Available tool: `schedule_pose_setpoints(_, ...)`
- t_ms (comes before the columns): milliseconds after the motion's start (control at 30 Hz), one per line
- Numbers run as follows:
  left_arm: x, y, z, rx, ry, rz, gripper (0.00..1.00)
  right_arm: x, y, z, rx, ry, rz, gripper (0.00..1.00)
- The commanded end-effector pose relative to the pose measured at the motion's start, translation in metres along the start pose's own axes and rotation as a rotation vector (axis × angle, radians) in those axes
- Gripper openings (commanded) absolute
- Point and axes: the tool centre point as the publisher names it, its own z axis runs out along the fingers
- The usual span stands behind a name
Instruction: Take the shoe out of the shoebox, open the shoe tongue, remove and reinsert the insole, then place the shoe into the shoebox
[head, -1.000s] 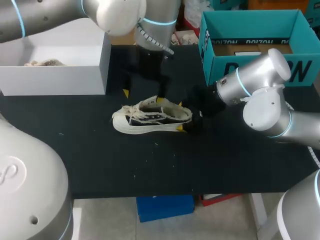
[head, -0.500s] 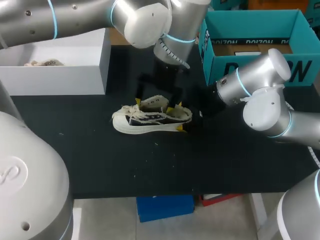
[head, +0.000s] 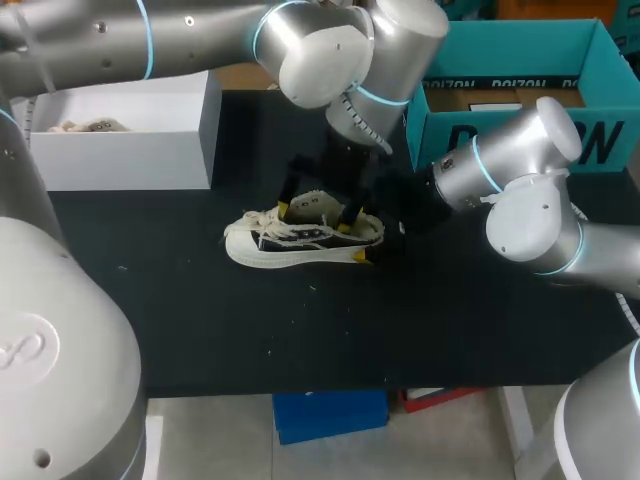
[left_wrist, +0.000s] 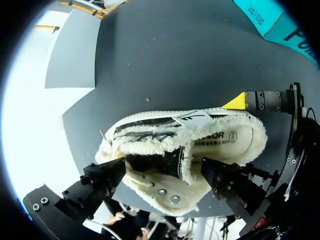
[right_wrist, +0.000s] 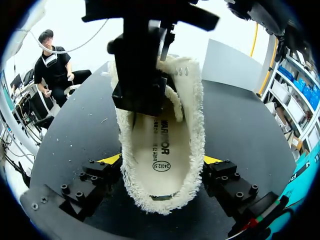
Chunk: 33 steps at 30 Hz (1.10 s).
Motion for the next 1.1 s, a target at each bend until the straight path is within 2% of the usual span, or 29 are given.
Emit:
schedule_pose_setpoints(33,0.002,-0.006,0.004,-0.016,-0.008,-0.004,1.0,0.0,0.0,0.003,0.004,-0.001,0.002,0.0)
schedule_pose_setpoints(67,0.001,-0.006,0.004,-0.017,-0.008,-0.006,1.0,0.0,0.0,0.003,0.004,-0.001,0.002,0.0)
schedule_pose_setpoints(100,0.0,-0.006,0.004,-0.017,-0.008,-0.008,0.91,0.0,0.0,0.003,0.004,-0.001,0.002,0.0)
schedule_pose_setpoints(133,-0.001,-0.006,0.004,-0.016,-0.013,-0.01,0.71,0.0,0.0,0.003,0.004,-0.001,0.002,0.0)
schedule_pose_setpoints(200,-0.002,-0.006,0.004,-0.015,-0.017,-0.011,0.51,0.0,0.0,0.003,0.004,-0.001,0.002,0.0)
schedule_pose_setpoints(233,-0.003,-0.006,0.005,-0.014,-0.025,-0.009,0.37,0.0,0.0,0.003,0.004,-0.001,0.002,0.0)
schedule_pose_setpoints(333,-0.004,-0.005,0.006,-0.015,-0.029,-0.007,0.15,0.0,0.0,0.003,0.004,-0.001,0.002,0.0)
schedule_pose_setpoints(367,-0.005,-0.005,0.006,-0.014,-0.031,-0.006,0.0,0.0,0.0,0.003,0.004,-0.001,0.002,0.0)
schedule_pose_setpoints(800,-0.011,-0.001,0.006,-0.016,-0.035,0.017,0.0,0.0,0.0,0.003,0.004,-0.001,0.002,0.0)
schedule_pose_setpoints(1100,-0.023,-0.001,-0.008,-0.01,0.033,0.031,0.0,0.0,0.0,0.003,0.004,-0.001,0.002,0.0)
